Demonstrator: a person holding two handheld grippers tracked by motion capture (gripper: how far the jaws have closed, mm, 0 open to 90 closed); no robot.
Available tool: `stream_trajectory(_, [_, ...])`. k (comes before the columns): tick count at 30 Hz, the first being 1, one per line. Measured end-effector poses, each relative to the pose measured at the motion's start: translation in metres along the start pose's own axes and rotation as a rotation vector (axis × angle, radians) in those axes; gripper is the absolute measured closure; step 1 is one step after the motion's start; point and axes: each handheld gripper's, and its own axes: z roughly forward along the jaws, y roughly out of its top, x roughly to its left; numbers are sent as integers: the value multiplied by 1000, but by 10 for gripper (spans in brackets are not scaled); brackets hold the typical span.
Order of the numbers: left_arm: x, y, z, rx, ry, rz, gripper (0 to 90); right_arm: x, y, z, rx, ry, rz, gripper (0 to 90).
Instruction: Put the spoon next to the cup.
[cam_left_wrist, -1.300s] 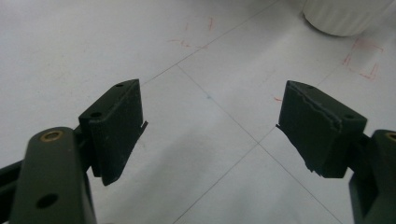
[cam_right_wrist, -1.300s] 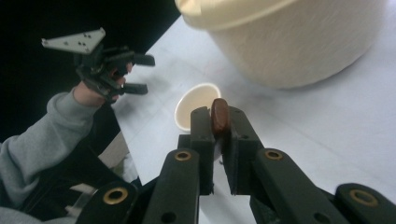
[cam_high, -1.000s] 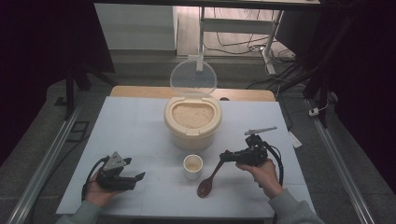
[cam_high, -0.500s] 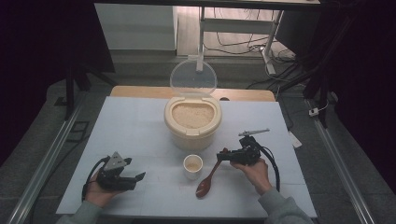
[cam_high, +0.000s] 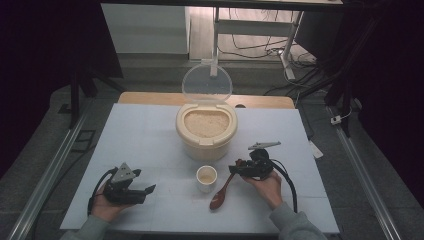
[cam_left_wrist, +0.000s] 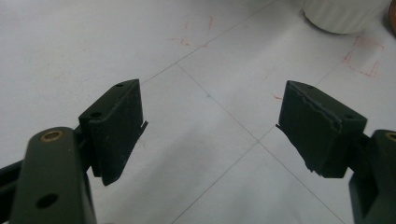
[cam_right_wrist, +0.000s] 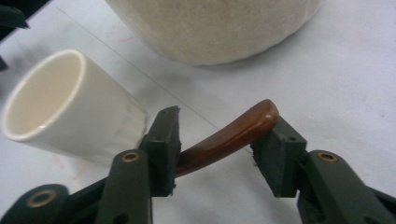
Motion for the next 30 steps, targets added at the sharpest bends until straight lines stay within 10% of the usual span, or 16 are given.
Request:
stream_trajectory(10, [0, 0, 1, 3, -1, 1, 218, 6, -5, 8, 3, -160, -103, 369])
stream_trajectory(21, [0, 0, 1, 4, -2, 1, 218, 3, -5, 7, -16, -231, -114, 287])
stream_trajectory(30, [0, 0, 0, -4, -4, -1, 218, 2, -12, -32, -127, -173, -155, 327])
